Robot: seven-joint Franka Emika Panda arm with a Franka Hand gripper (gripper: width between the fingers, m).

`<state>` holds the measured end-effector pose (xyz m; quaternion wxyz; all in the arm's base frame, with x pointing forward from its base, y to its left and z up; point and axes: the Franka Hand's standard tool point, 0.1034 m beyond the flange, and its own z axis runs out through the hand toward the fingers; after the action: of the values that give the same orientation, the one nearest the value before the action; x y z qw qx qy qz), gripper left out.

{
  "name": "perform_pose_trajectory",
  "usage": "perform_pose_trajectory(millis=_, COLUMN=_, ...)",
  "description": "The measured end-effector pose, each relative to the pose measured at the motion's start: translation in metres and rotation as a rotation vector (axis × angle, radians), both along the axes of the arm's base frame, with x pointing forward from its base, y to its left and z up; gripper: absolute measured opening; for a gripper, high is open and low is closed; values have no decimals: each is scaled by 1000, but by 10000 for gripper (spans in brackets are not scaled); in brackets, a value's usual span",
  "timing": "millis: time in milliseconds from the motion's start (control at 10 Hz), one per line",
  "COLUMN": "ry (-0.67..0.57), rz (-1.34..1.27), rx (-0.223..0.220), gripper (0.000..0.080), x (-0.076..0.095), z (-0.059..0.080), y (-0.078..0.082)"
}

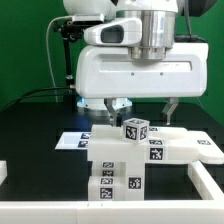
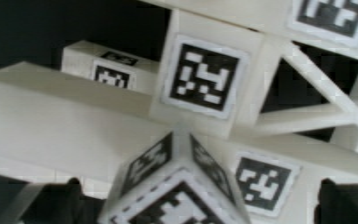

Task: Assemble chair

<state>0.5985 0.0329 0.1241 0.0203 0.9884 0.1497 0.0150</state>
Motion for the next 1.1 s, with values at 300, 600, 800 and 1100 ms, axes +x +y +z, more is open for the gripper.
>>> perform_pose_trajectory(millis=300, ry=10, rz=307, rx=-23, gripper=649, x=-1, z=-9, y=-10)
perform_pose_trajectory(millis=600, ry=5, rz=159, rx=-17, gripper=358, x=-1, z=-9, y=-10)
perform_pose_trajectory(millis=800, ry=-1, rz=19, rx=-12, gripper=285, x=-1, z=-9, y=-10)
perform_pose_trajectory(millis=1100, ry=-9, rz=-195, rx=-3, gripper=285, x=-2, z=-10, y=-9)
